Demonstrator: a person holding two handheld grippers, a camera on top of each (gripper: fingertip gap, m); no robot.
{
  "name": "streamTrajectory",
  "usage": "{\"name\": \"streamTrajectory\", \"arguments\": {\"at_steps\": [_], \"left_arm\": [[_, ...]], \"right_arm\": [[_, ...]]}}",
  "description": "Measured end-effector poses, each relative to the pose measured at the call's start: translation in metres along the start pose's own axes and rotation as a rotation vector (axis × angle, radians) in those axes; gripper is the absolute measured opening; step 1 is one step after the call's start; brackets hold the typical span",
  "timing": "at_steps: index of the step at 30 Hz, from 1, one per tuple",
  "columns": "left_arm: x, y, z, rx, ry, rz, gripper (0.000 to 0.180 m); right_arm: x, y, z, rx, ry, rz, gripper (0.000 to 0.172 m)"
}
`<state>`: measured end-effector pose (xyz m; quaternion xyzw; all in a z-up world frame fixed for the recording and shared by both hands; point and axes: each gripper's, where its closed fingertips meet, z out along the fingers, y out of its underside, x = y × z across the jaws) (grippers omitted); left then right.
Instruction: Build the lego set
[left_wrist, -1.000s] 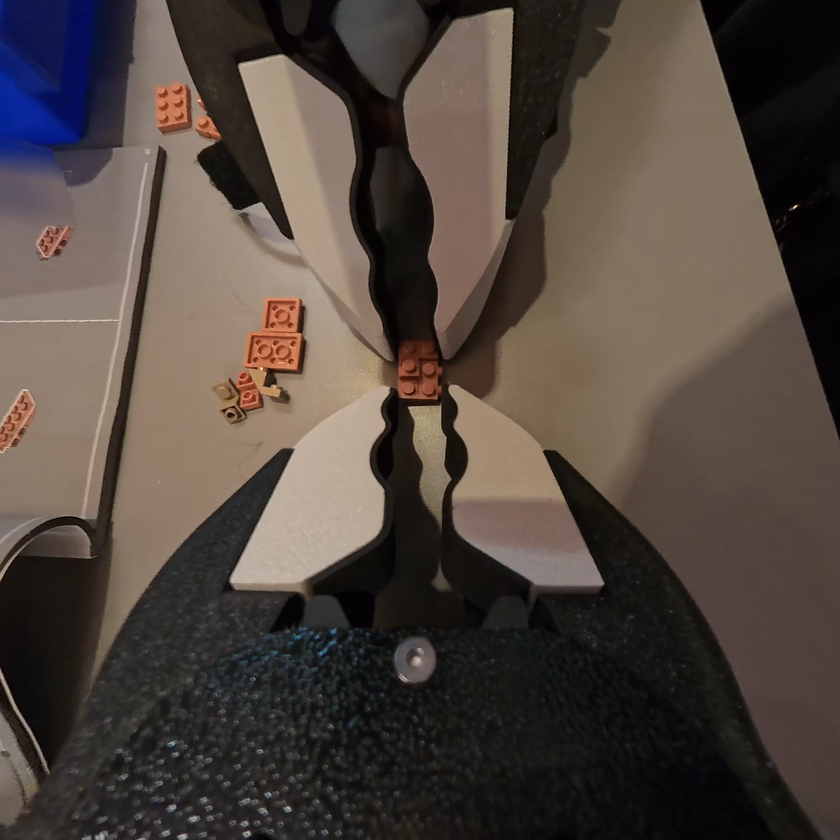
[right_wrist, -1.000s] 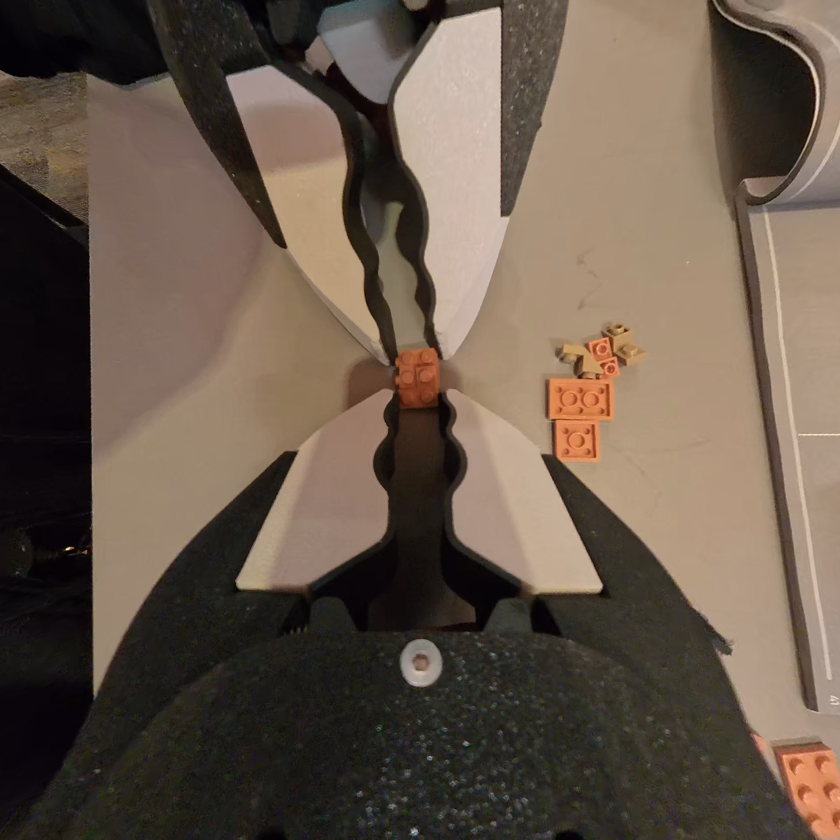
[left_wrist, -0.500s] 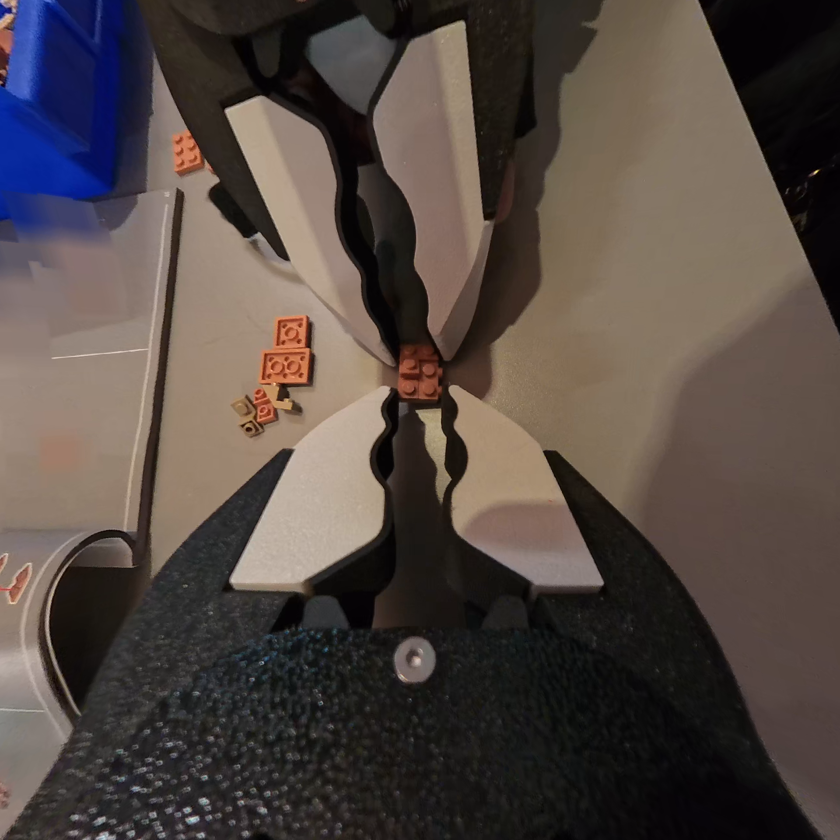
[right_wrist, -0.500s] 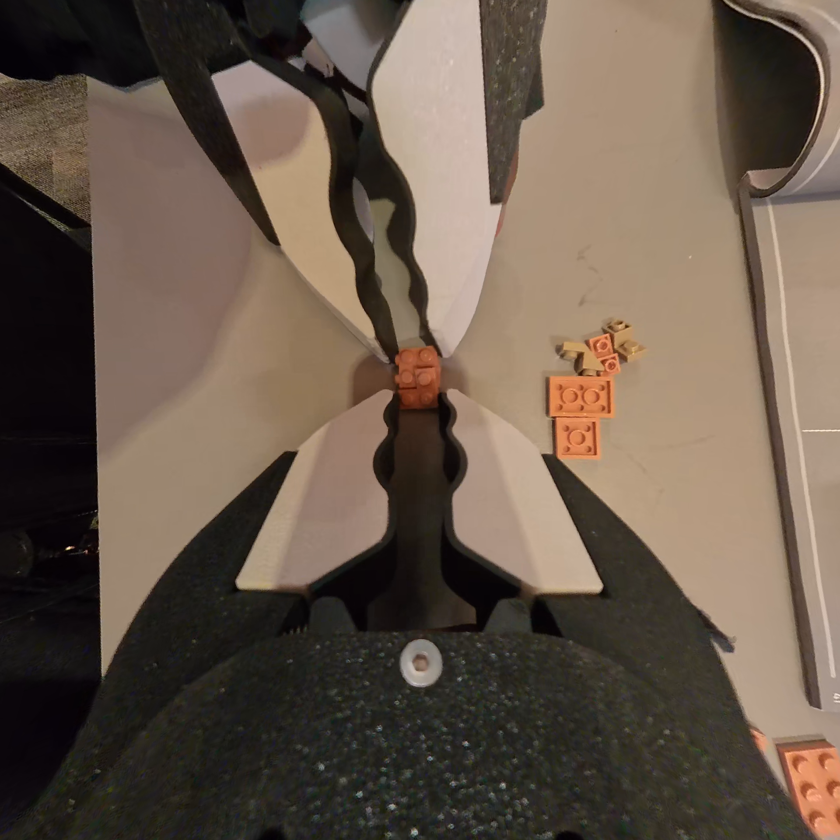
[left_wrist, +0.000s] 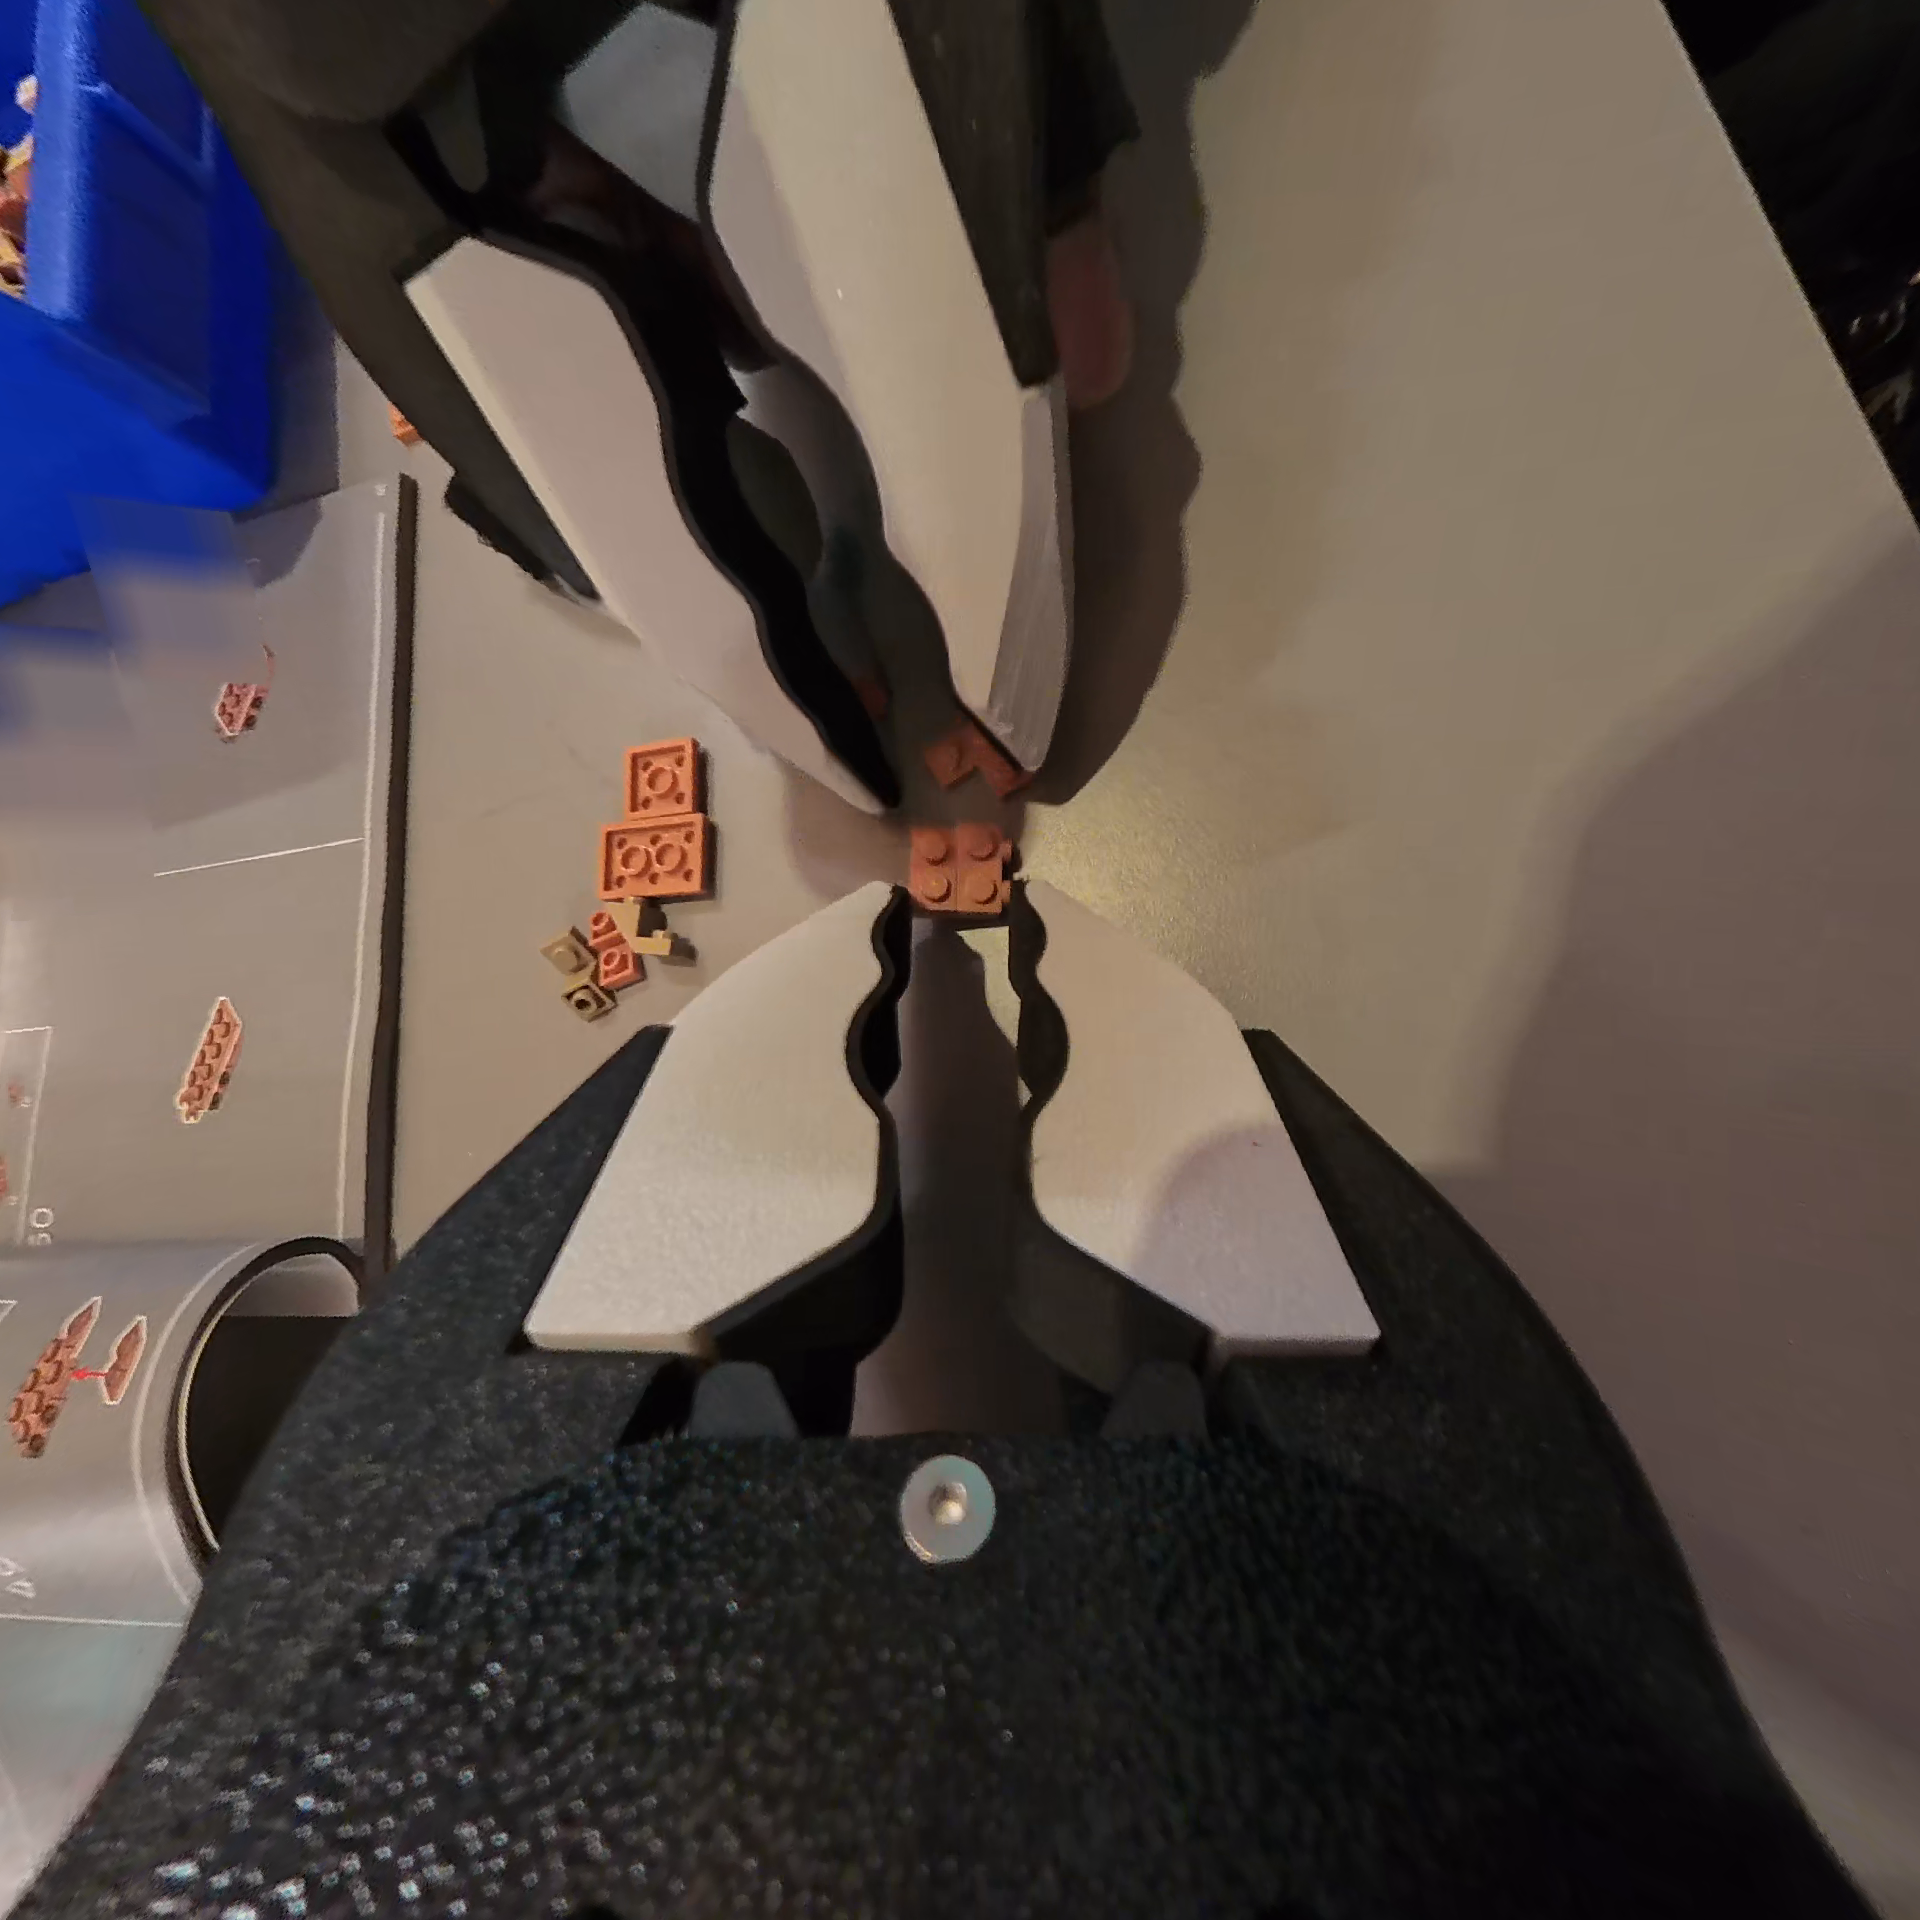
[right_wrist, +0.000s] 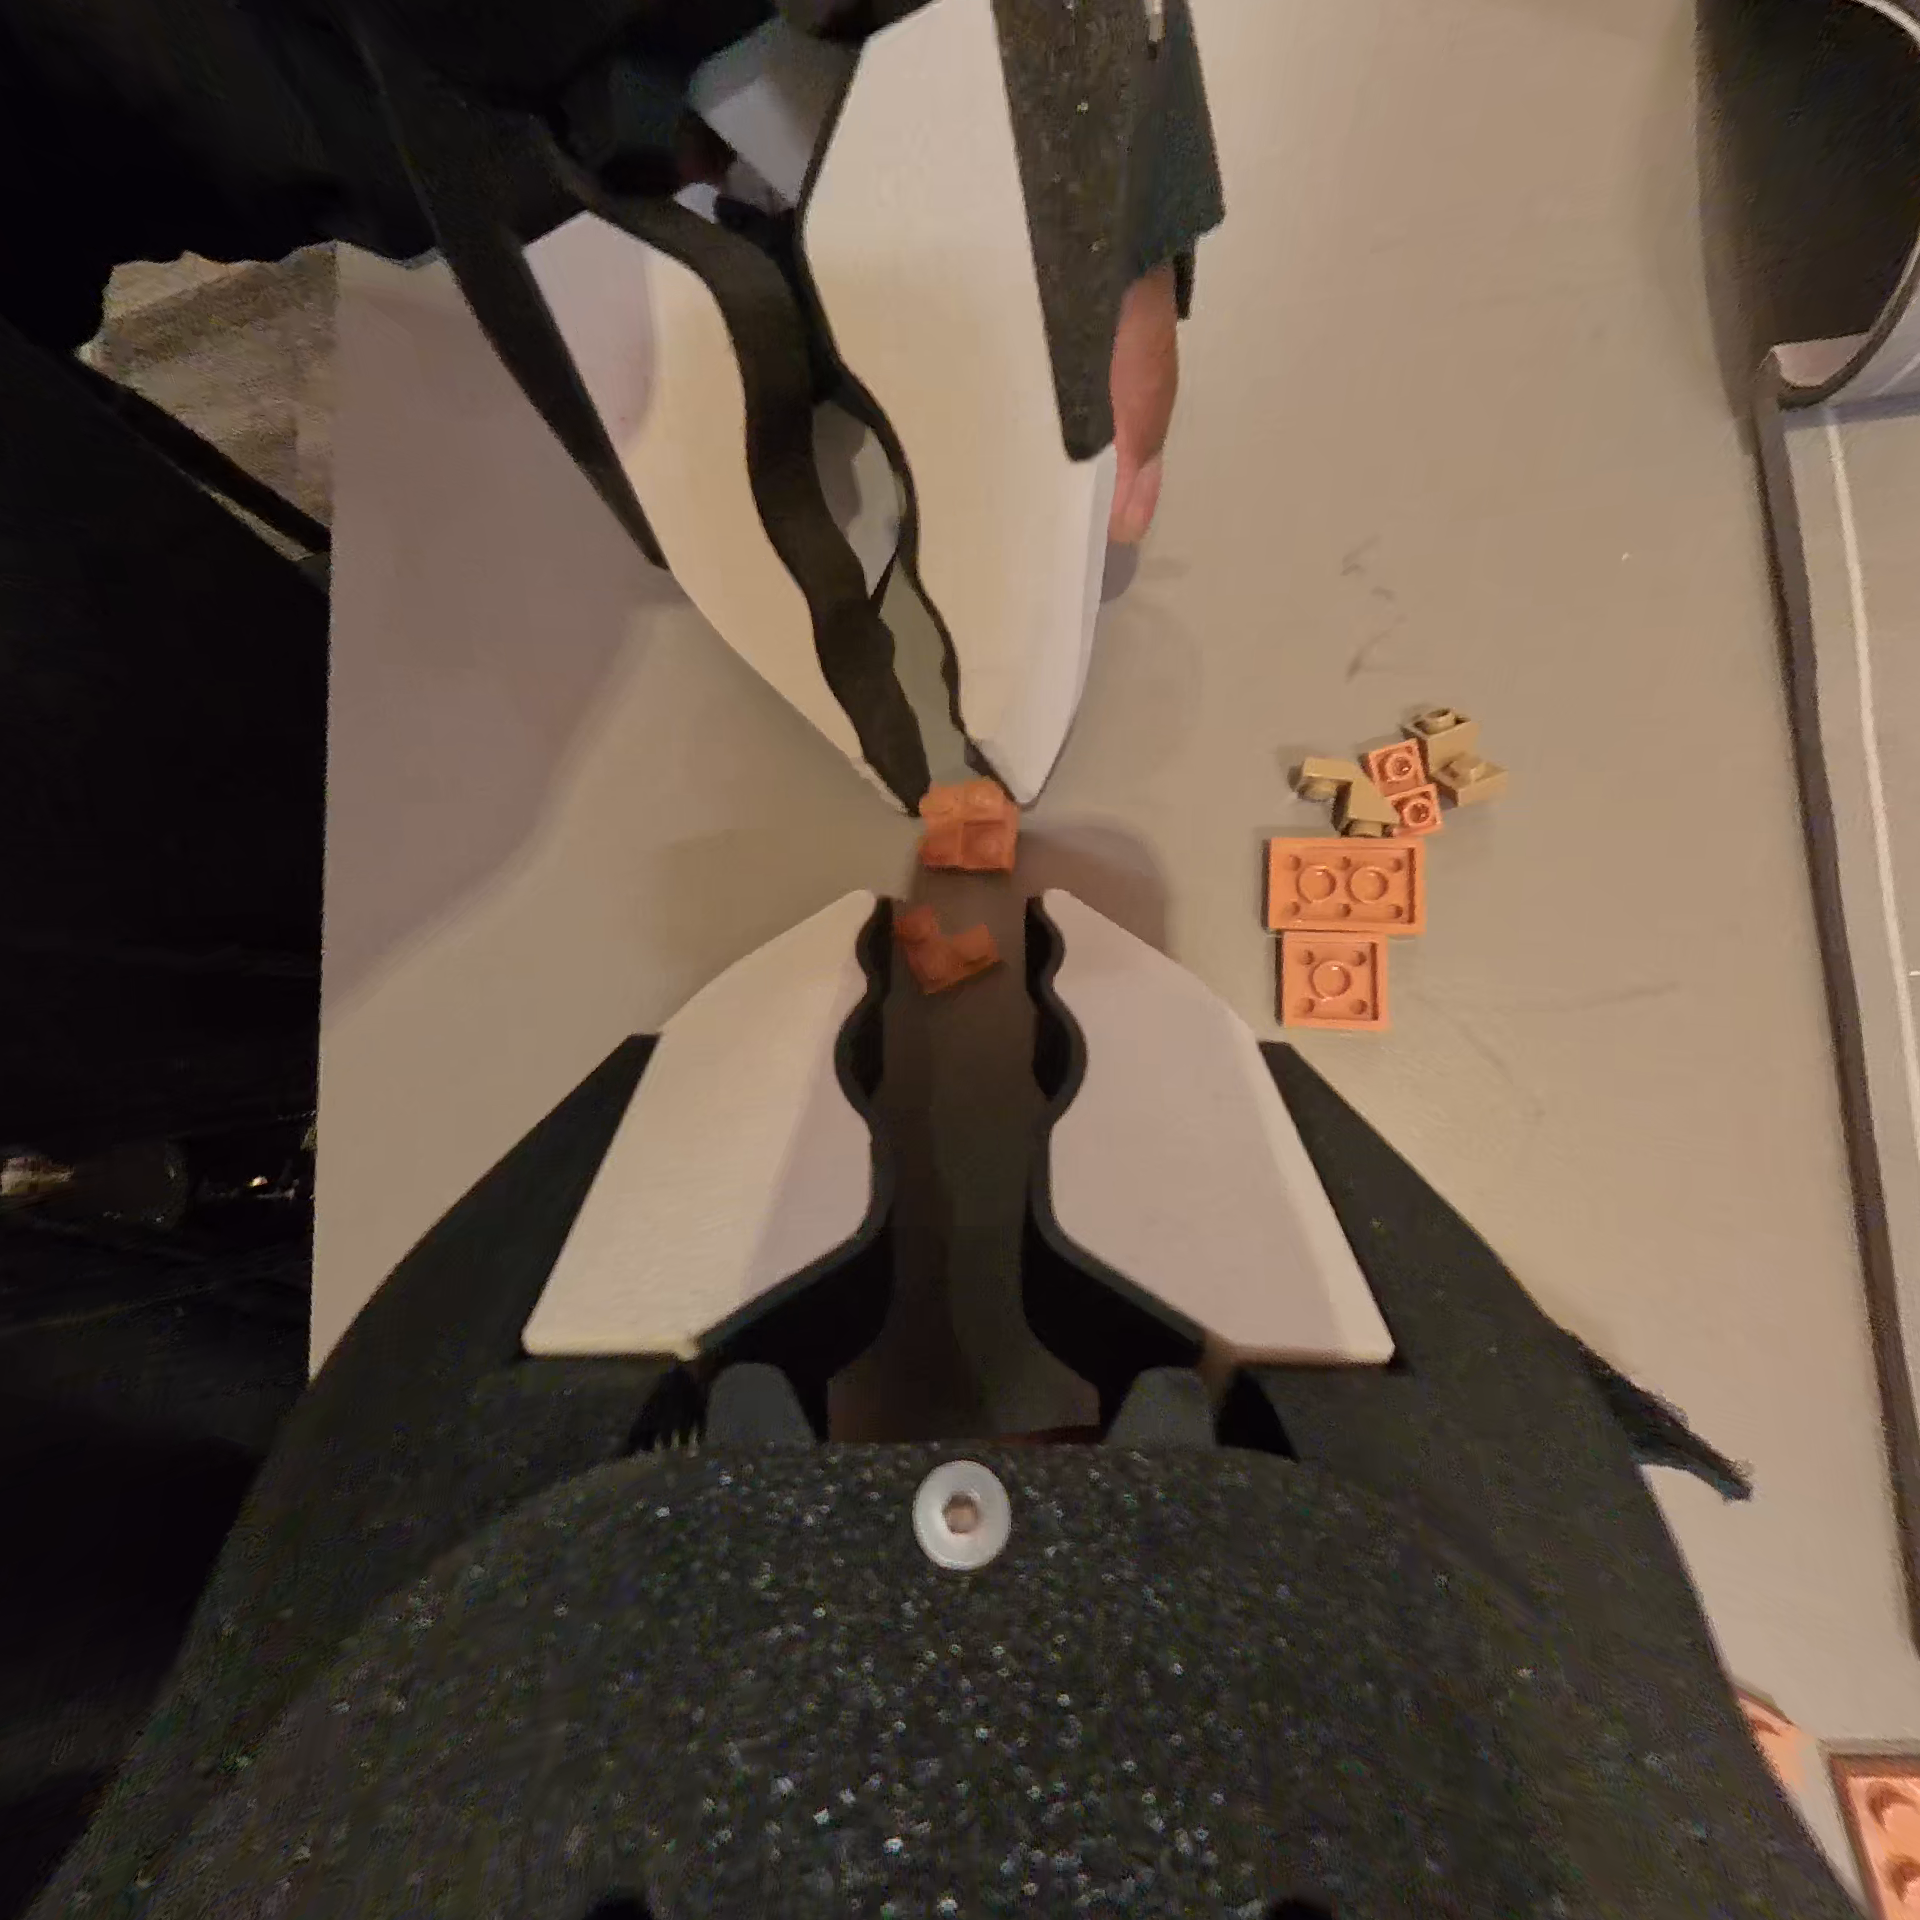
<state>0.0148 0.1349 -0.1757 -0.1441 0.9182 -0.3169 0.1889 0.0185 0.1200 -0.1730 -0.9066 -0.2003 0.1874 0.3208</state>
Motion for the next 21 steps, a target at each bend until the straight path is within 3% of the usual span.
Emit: {"name": "streamTrajectory", "arguments": {"at_steps": [11,14,21], "left_arm": [[0.009,0.001,-0.001,0.044,0.126,-0.144,0.018],[0.011,0.001,-0.001,0.05,0.15,-0.154,0.018],[0.012,0.002,-0.002,0.049,0.157,-0.17,0.023]], "right_arm": [[-0.003,0.008,-0.001,-0.051,0.009,-0.102,0.024],[-0.004,0.007,0.0,-0.049,-0.003,-0.125,0.015],[-0.006,0.006,0.001,-0.036,-0.004,-0.185,0.015]]}}
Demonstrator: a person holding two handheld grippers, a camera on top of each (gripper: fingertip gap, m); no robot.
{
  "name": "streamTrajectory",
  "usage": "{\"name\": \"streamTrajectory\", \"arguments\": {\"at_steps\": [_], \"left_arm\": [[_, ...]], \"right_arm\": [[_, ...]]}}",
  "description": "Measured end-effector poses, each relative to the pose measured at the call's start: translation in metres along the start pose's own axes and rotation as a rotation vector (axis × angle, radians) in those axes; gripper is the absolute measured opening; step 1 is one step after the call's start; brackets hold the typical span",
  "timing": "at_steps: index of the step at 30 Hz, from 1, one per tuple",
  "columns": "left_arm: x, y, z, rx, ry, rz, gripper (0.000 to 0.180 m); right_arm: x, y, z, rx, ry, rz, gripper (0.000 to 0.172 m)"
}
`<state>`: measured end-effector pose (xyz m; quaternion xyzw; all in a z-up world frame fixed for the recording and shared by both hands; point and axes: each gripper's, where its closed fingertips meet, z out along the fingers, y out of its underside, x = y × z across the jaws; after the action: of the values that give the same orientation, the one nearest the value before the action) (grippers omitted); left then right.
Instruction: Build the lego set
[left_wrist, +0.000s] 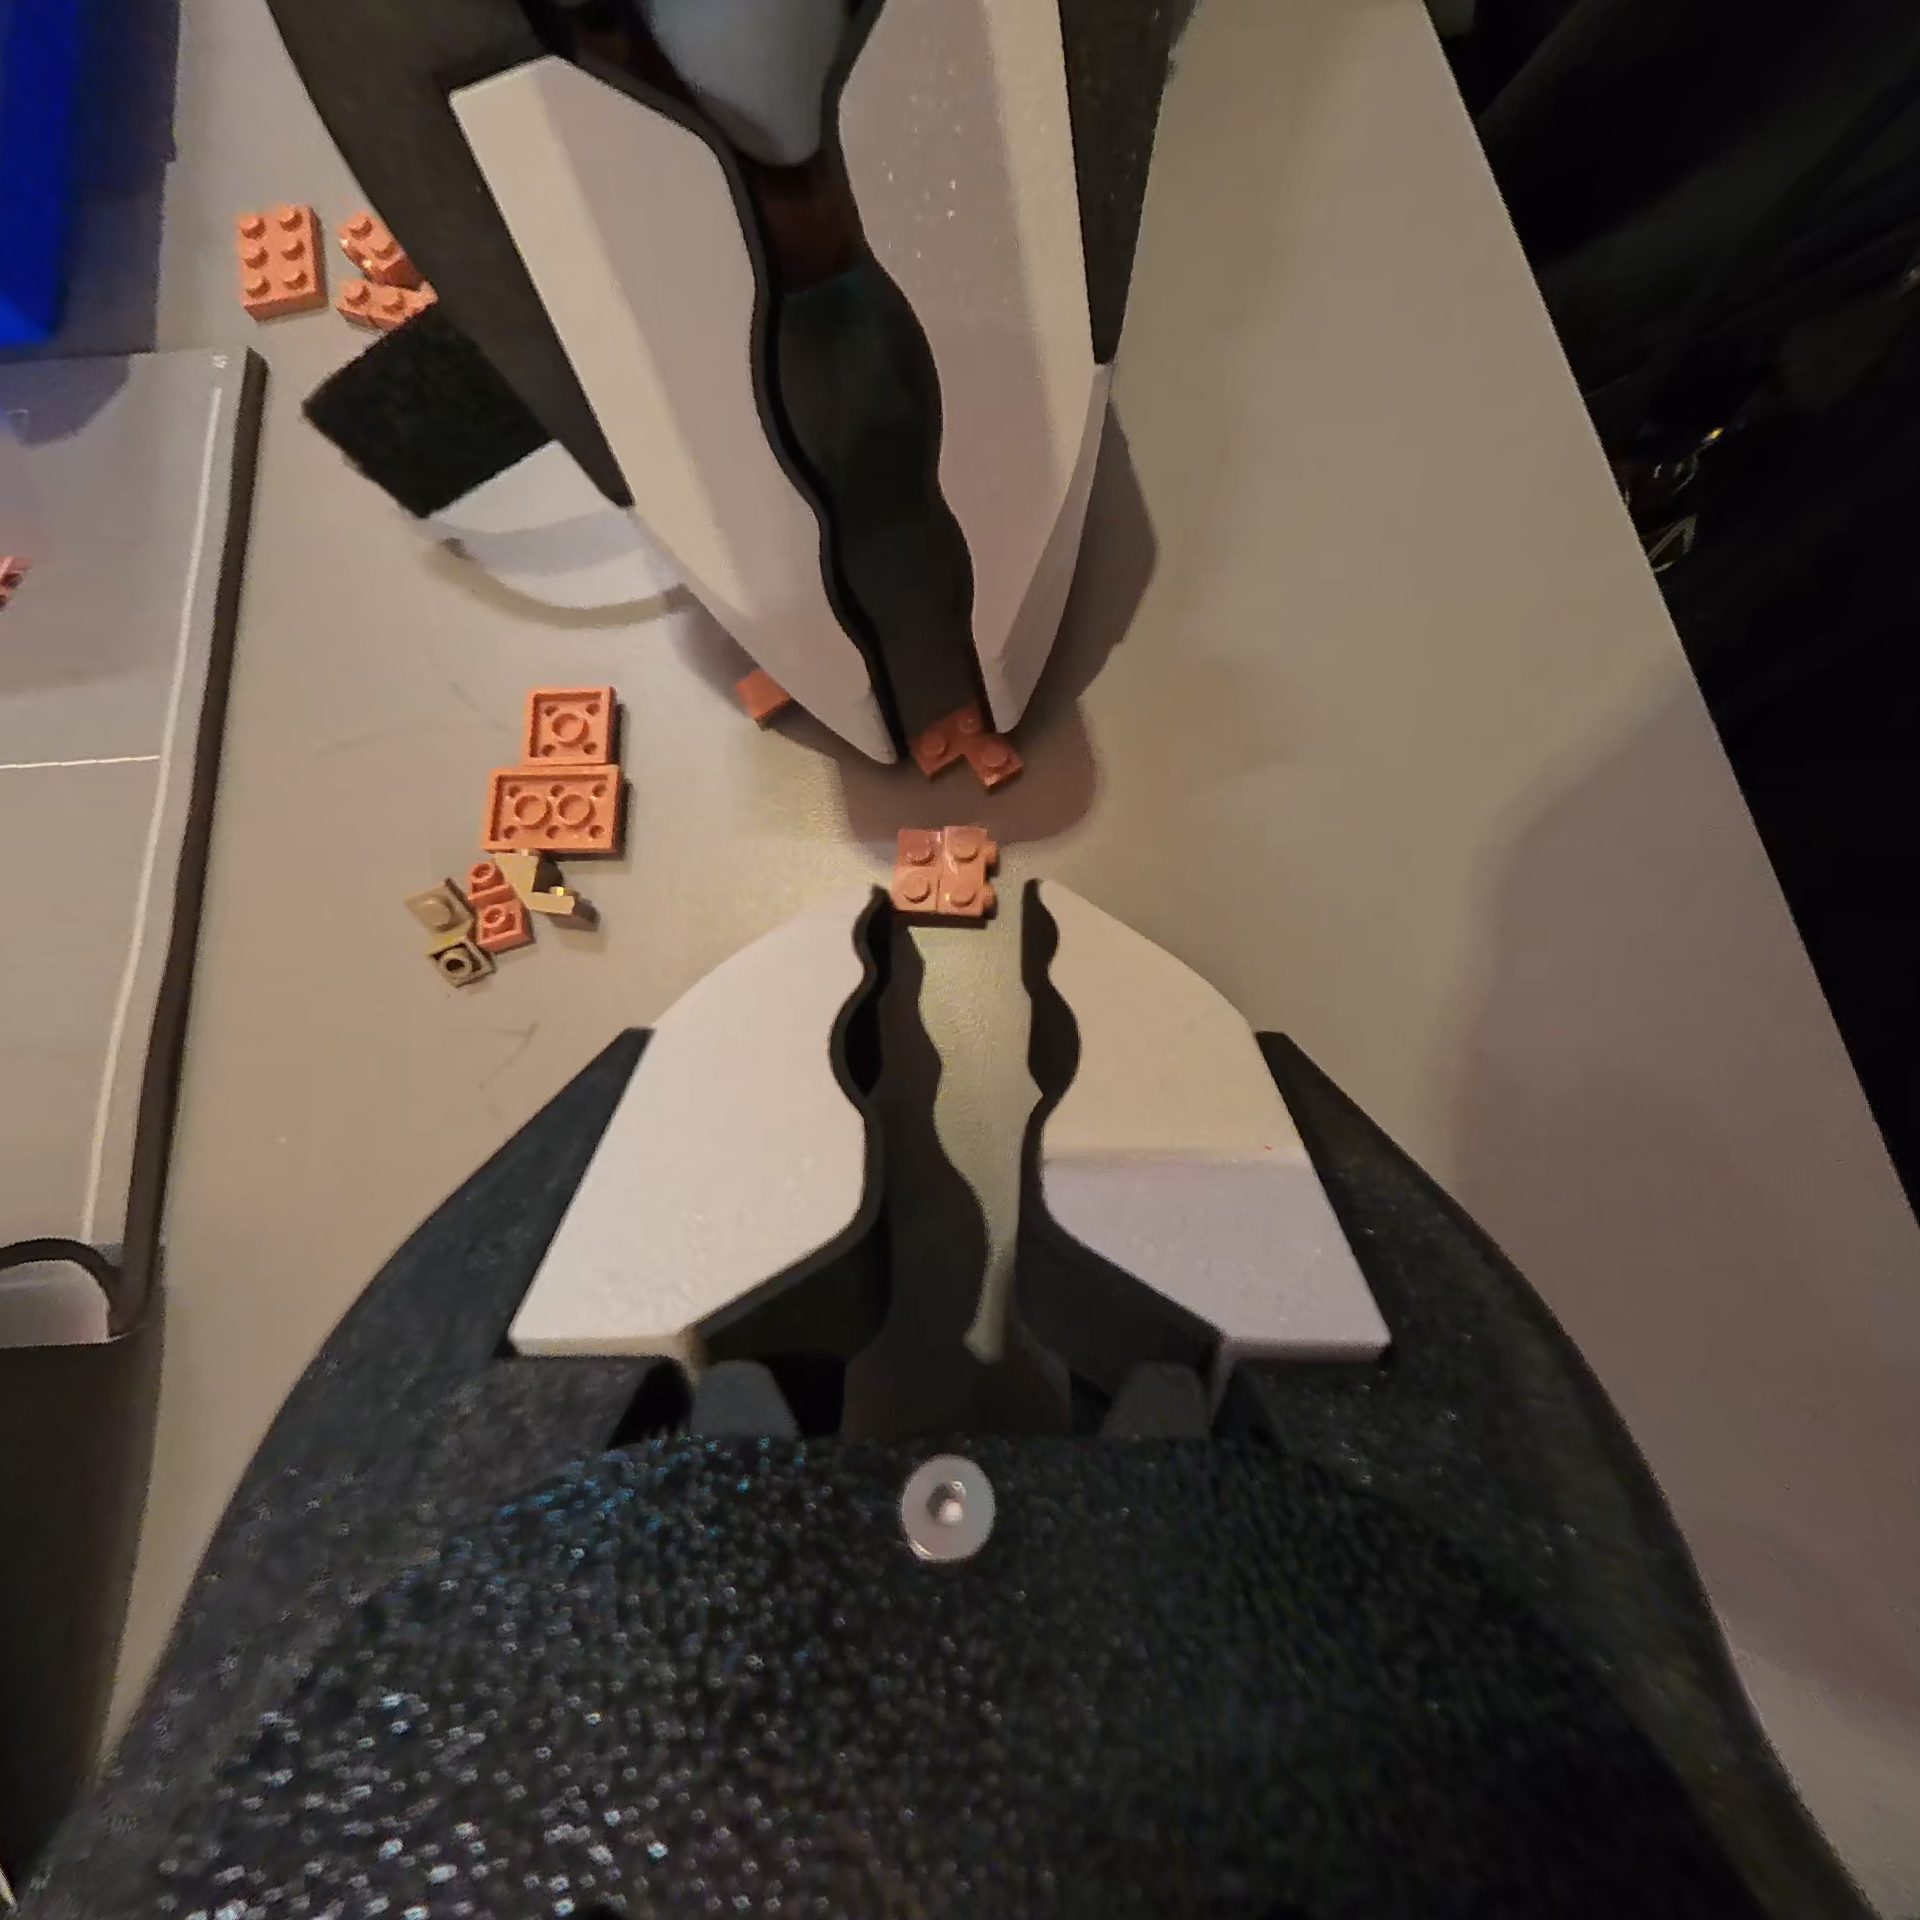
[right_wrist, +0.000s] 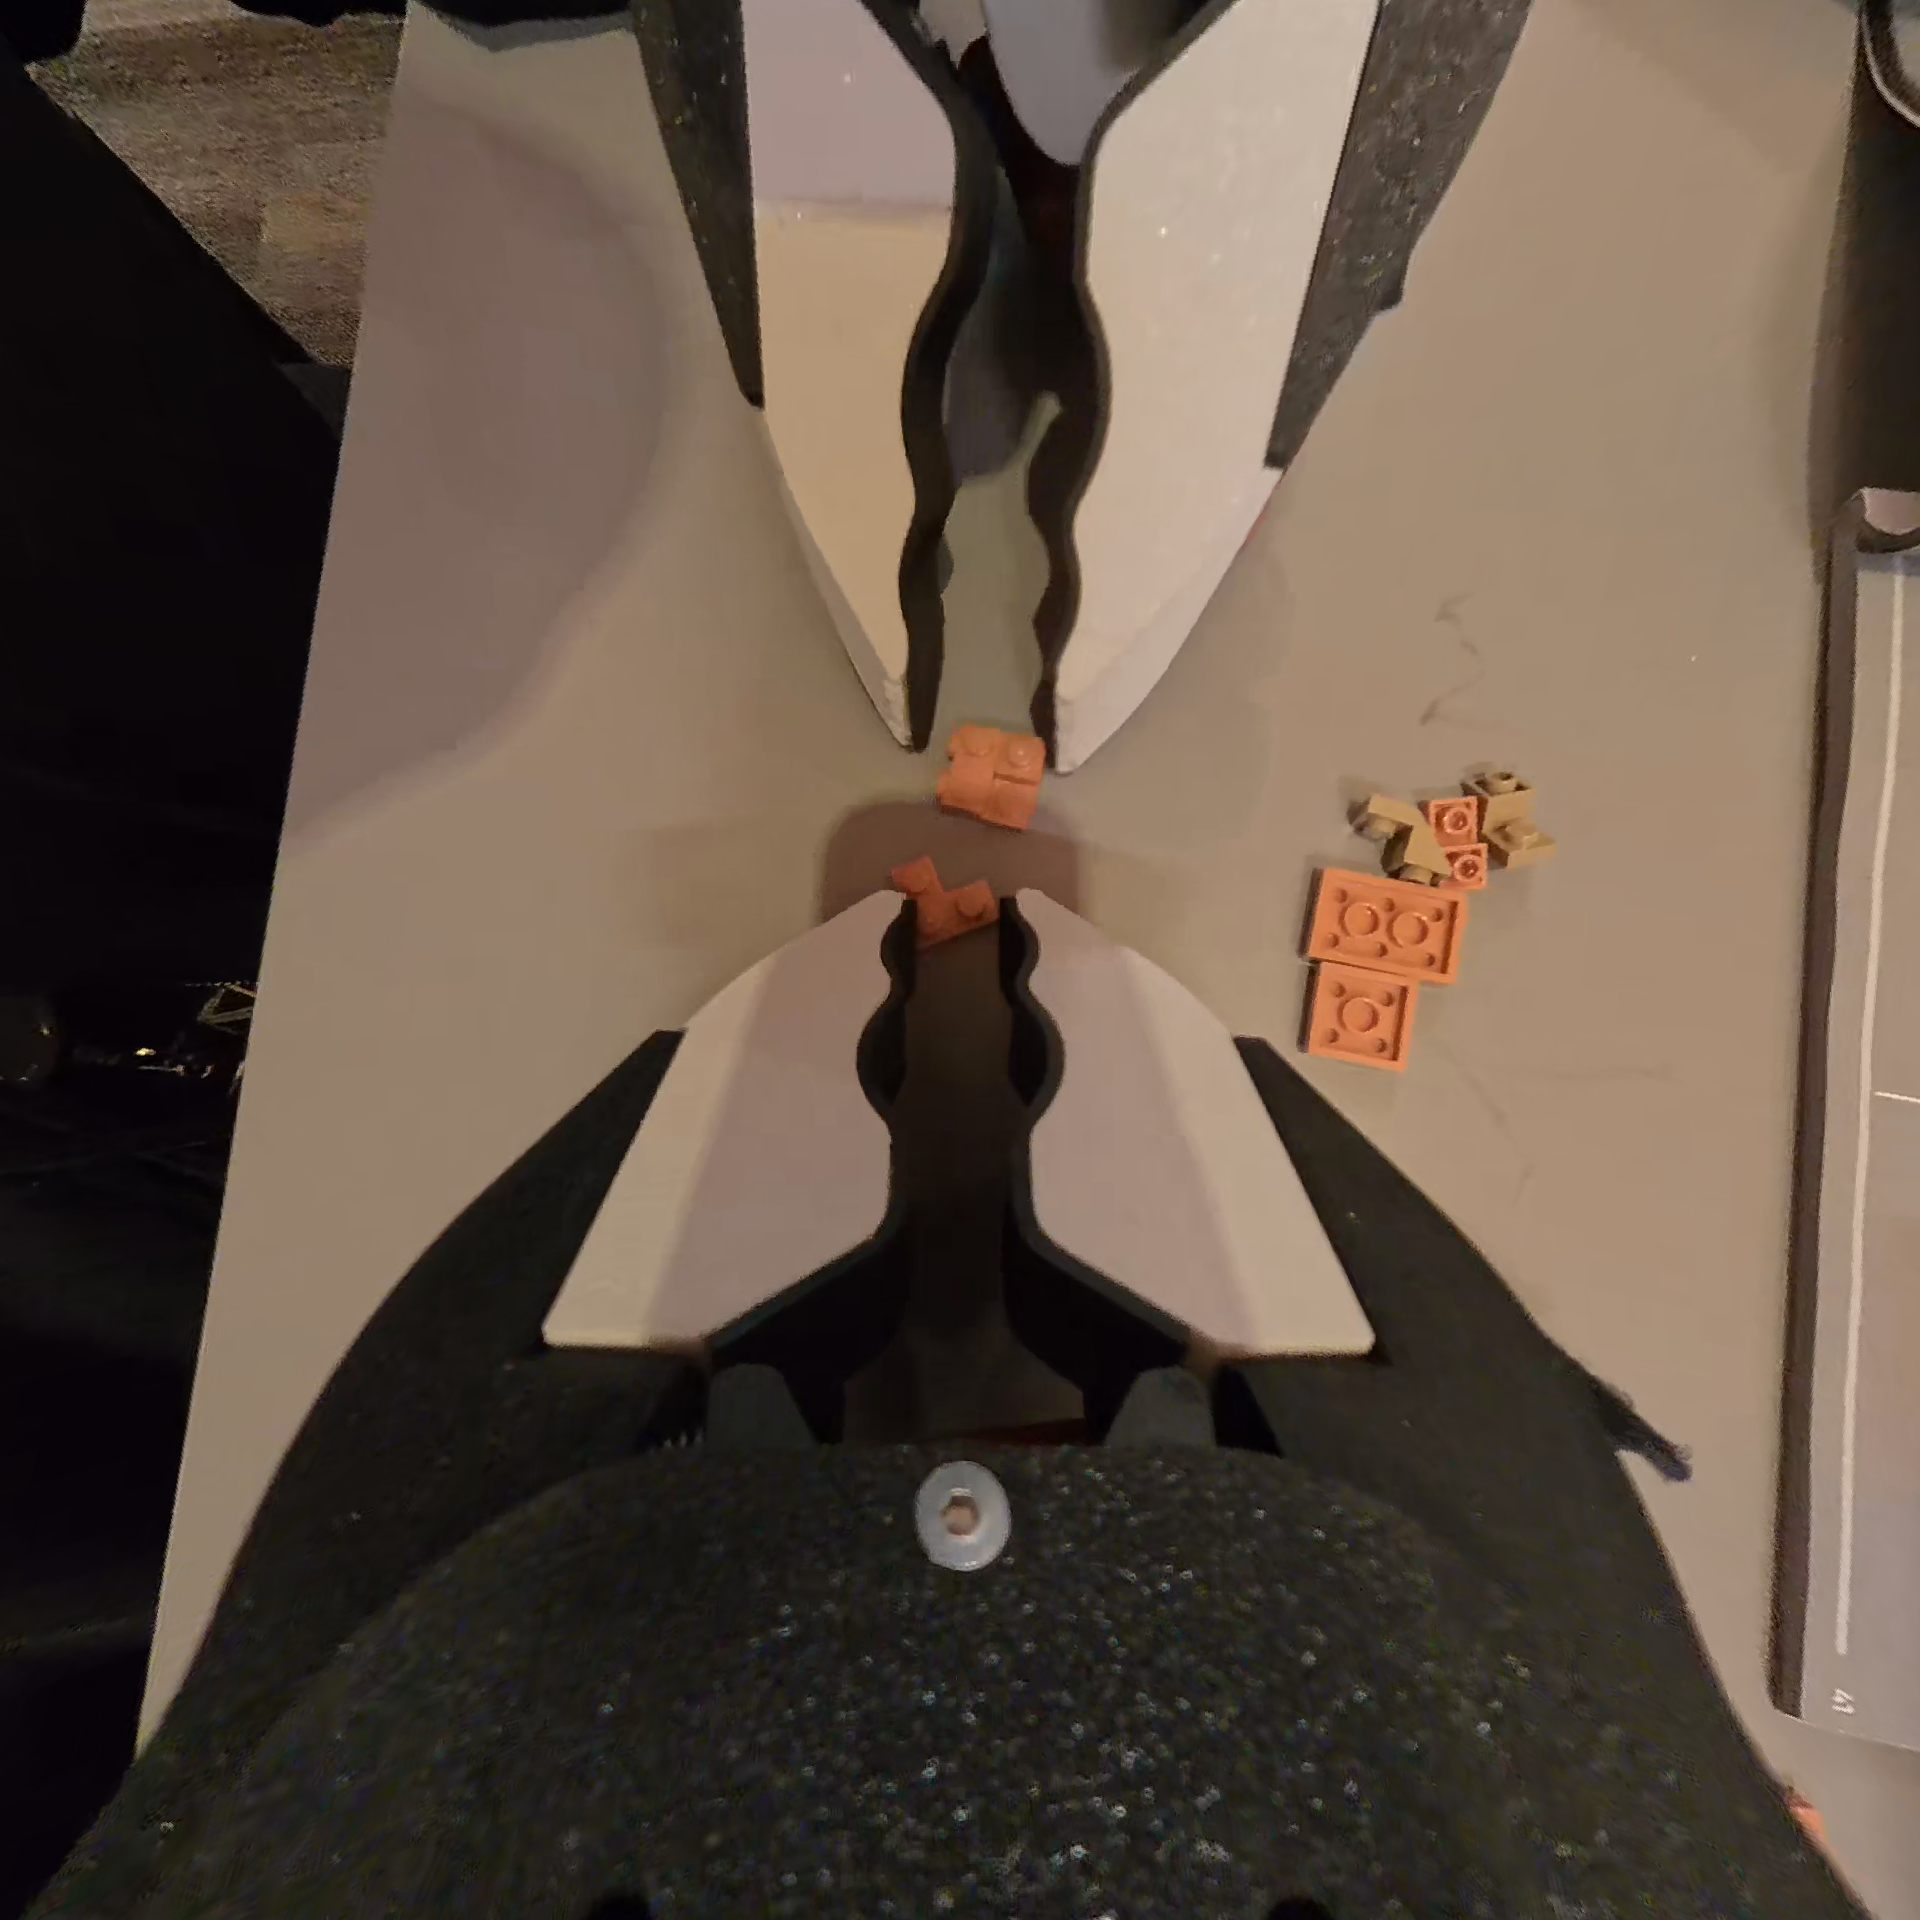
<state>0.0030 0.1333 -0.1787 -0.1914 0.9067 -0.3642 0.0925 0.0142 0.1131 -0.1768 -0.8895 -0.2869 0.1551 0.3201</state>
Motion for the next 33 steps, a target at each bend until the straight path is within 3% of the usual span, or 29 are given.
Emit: {"name": "streamTrajectory", "arguments": {"at_steps": [8,11,23,33], "left_arm": [[-0.003,-0.001,0.001,-0.001,-0.013,-0.027,0.03],[-0.003,-0.002,0.003,-0.001,-0.019,-0.015,0.019],[0.01,-0.008,0.005,0.021,0.036,0.103,0.018],[0.014,-0.008,0.005,0.024,0.054,0.124,0.018]], "right_arm": [[0.001,-0.002,0.0,0.02,-0.001,-0.003,0.015],[0.001,-0.003,0.0,0.035,-0.012,-0.017,0.015],[-0.012,-0.01,0.004,0.07,-0.089,-0.197,0.015],[-0.014,-0.01,0.005,0.067,-0.072,-0.245,0.015]]}}
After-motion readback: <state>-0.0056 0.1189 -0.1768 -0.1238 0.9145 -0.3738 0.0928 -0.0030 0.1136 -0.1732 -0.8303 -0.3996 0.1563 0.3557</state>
